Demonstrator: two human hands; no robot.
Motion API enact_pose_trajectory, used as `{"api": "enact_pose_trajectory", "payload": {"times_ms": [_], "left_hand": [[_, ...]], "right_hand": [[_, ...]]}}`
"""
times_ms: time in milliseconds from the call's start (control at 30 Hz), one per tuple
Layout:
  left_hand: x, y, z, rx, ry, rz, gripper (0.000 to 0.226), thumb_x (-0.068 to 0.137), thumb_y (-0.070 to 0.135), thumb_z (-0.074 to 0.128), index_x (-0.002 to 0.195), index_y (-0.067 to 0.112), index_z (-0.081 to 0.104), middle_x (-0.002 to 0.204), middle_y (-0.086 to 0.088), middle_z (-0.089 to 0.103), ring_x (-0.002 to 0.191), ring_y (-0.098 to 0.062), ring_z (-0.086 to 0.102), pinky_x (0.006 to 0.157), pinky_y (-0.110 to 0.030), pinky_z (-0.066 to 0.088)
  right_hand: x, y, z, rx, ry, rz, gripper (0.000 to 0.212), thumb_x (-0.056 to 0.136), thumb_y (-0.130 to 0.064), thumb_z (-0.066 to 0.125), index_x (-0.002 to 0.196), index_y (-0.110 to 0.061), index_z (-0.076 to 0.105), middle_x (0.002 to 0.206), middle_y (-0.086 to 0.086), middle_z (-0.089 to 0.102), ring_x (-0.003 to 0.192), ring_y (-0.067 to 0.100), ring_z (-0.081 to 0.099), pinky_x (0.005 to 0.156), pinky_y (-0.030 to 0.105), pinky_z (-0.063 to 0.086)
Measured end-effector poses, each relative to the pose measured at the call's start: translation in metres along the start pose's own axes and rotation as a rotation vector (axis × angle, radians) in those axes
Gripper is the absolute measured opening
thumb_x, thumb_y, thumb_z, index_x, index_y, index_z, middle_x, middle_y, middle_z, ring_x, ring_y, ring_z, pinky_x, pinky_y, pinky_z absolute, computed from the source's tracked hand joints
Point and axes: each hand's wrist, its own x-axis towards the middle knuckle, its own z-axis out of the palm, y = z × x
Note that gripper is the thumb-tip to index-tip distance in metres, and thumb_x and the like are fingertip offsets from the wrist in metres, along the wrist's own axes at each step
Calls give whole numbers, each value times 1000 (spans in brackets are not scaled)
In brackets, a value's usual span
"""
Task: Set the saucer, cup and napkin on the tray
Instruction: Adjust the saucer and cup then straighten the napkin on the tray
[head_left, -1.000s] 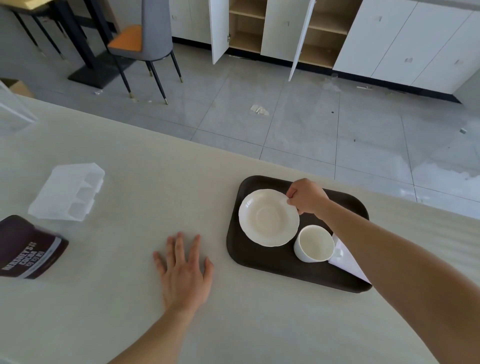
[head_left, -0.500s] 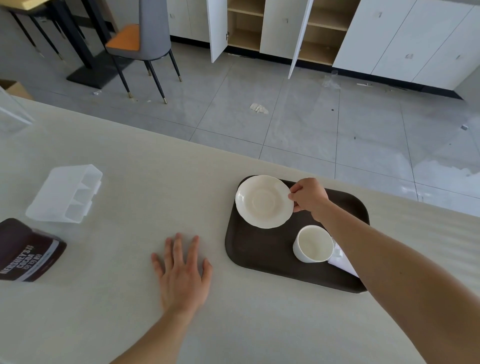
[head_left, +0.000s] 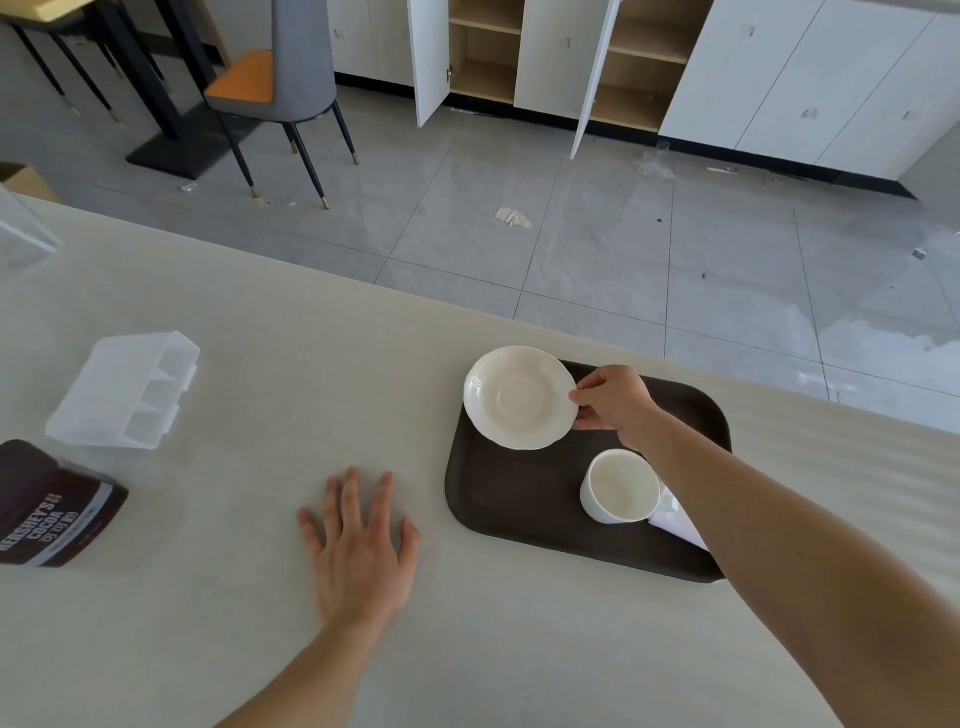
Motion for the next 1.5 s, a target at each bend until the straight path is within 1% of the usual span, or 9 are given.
{"api": "enact_pose_trajectory", "payload": {"times_ms": [333,400,500,633,733,867,1033,1233,1500], "left_hand": [[-2,2,0,-13,-8,0,64,87,49,32,146,26,41,155,-13,33,148,-32,19,118,-61,8],[-1,2,-1,-17,-4,-4,65,86,49,32,145,25,41,155,-14,33,148,-33,19,118,-61,8],[-1,2,-1,-28,-1,-10,65,85,47,34,145,25,42,155,-13,32,147,-33,19,118,-60,7],[-2,2,-2,-34,4,-9,65,85,48,31,145,25,43,155,-13,33,147,-32,18,118,-59,7],[-1,1,-1,-34,10,-9,65,85,48,30,144,25,44,154,-14,34,147,-33,19,118,-60,8],[-1,0,0,-33,13,-1,65,85,49,31,144,24,44,154,-14,34,146,-33,21,117,-60,9],[0,0,2,-31,19,1,64,85,48,32,143,24,45,153,-15,35,146,-34,22,116,-61,10],[0,-1,3,-30,30,7,64,84,49,32,142,24,46,152,-15,37,145,-35,24,116,-62,12],[0,-1,2,-23,29,10,65,85,49,32,143,24,46,153,-15,36,145,-34,24,116,-61,12]], "right_hand": [[-78,40,-73,-201,131,-289,21,86,-31,70,103,-20,72,90,-5,75,87,18,71,82,38,57],[-106,53,-78,-301,82,-335,40,78,-51,70,111,-29,69,102,-14,71,97,10,66,84,29,50],[-131,67,-72,-626,-16,-439,80,66,-71,67,136,-36,49,129,-16,56,120,11,51,100,36,45],[-130,79,-69,-745,-61,-451,100,68,-52,81,150,-29,28,147,-5,47,138,22,36,112,41,31],[-124,85,-64,-769,-8,-461,97,73,-43,81,152,-29,25,142,-1,53,131,24,44,107,40,36],[-119,89,-56,-780,19,-543,100,72,-48,81,151,-34,22,136,-4,56,122,21,51,95,36,43],[-111,89,-52,-774,101,-563,90,64,-54,82,141,-33,41,132,-10,56,112,17,56,80,27,43],[-94,81,-47,-560,262,-499,85,65,-49,85,137,-27,45,130,-4,56,99,19,62,76,33,54],[-71,62,-30,-347,440,-310,79,66,-54,80,131,-23,49,123,-2,54,96,19,57,71,30,38]]}}
